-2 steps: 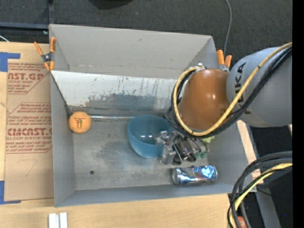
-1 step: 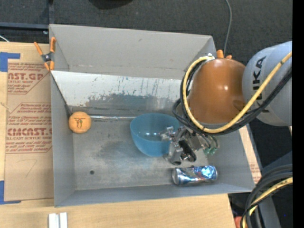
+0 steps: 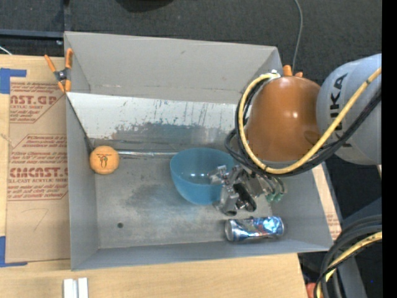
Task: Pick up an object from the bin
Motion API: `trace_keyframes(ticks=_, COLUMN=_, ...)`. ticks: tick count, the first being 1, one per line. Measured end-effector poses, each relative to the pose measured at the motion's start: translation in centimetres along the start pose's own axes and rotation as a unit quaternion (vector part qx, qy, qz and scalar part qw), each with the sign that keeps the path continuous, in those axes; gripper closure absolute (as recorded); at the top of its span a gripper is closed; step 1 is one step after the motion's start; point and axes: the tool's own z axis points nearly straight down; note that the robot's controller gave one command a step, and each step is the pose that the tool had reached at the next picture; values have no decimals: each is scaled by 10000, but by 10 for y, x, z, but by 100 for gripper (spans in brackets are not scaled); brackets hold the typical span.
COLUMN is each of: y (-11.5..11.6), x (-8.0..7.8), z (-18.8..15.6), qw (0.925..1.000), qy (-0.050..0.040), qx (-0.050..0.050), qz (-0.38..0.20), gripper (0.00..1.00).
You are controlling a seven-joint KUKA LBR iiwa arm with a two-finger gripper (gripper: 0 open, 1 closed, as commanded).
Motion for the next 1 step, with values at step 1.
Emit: trace_keyframes(ticks=1, y=58, x=-34, z=-61, qw=9873, qy=-43, qx=-5, qz=-1585, gripper=100)
